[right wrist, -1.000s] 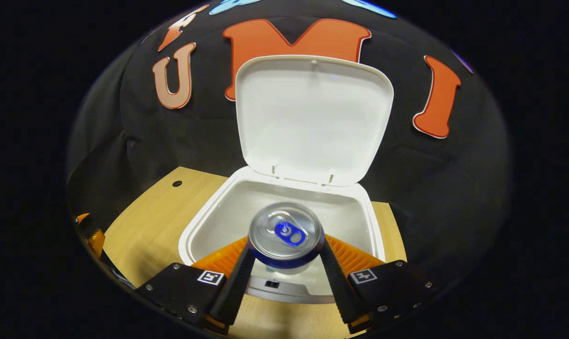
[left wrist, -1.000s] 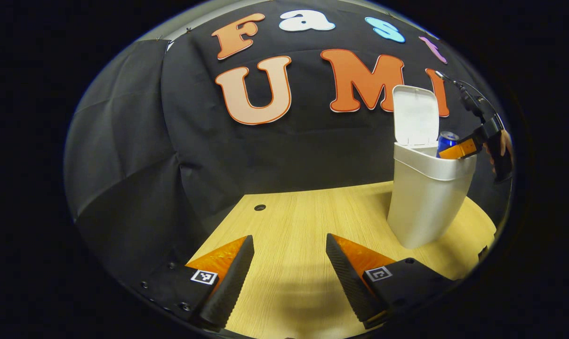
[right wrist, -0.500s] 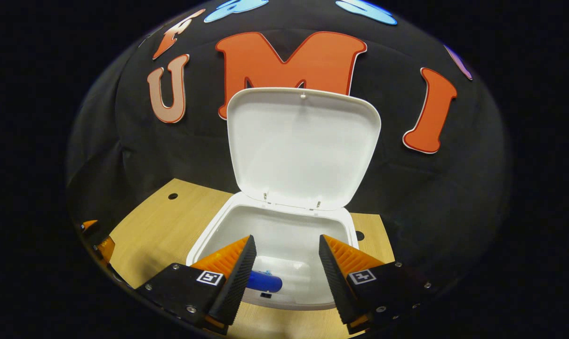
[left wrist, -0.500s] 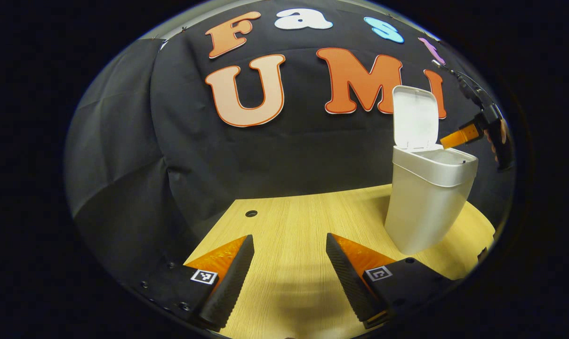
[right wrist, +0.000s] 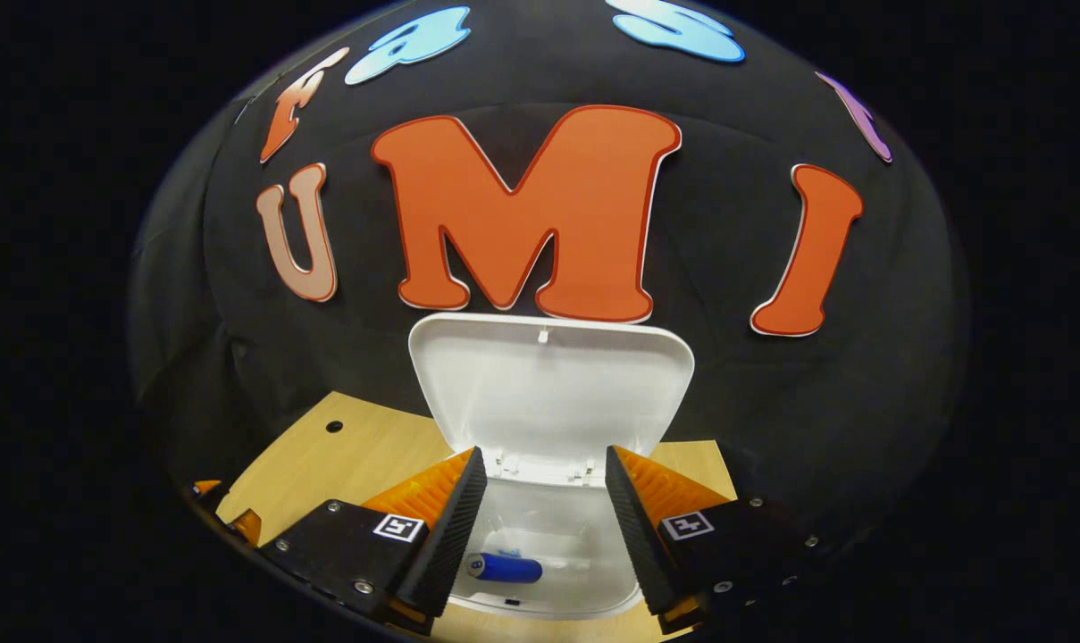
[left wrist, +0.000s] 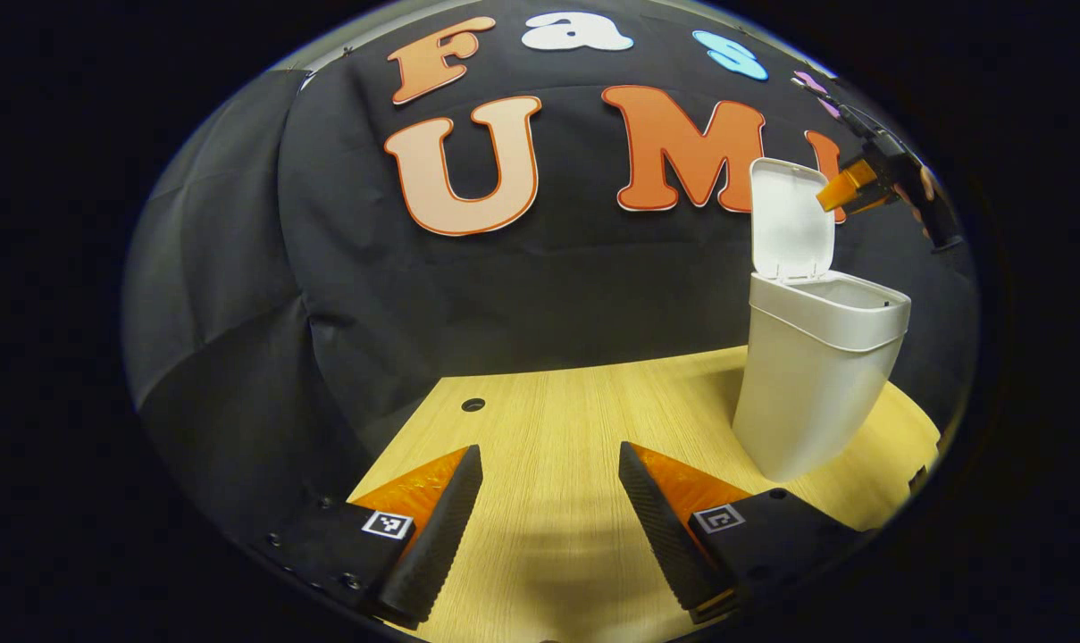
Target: Press the lid of the desktop garbage bin to open it, pick up the crumpled paper on the desktop and throw it into the bin, then pick up the pop can on the desktop and drop it into the bin, and finally close the garbage bin lid.
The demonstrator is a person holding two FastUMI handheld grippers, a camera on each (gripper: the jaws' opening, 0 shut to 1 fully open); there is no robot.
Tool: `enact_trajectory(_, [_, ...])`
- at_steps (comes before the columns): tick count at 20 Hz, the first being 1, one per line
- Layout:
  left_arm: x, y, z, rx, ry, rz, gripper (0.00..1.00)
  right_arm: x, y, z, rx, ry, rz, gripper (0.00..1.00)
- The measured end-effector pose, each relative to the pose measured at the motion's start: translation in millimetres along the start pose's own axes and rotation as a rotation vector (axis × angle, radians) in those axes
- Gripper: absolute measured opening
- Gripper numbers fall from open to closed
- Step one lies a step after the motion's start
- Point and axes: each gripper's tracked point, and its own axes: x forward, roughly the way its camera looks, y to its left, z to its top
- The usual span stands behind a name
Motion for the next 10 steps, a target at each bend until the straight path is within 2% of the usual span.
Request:
enact_trajectory(1, [0, 2, -1, -0.002, 0.001, -0.002, 0.98, 1, -1, 9, 0.006, -0.016, -0.003, 0.81])
enact_trajectory(2, [1, 3, -3, -0.004, 0.003, 0.0, 0.87, 1, -1, 19, 0.009, -0.033, -0.005, 0.82])
enact_trajectory(3, [1, 5, -4, -0.006, 0.006, 0.0, 0.98, -1, -2, 28, 0.011, -0.053, -0.008, 0.79])
enact_trajectory(5, [2, 10, -6, -0.009, 0.01, 0.002, 0.98, -1, -2, 46, 0.024, -0.092, -0.008, 0.81])
enact_trajectory(6, [2, 12, -6, -0.009, 0.012, 0.002, 0.88, -1, -1, 55, 0.034, -0.11, -0.005, 0.81])
enact_trajectory(7, [3, 13, -7, -0.009, 0.014, 0.002, 0.98, 0, -1, 61, 0.043, -0.124, -0.001, 0.81])
enact_trajectory(10, [5, 15, -8, -0.006, 0.015, -0.003, 0.98, 7, -1, 77, 0.07, -0.163, 0.004, 0.81])
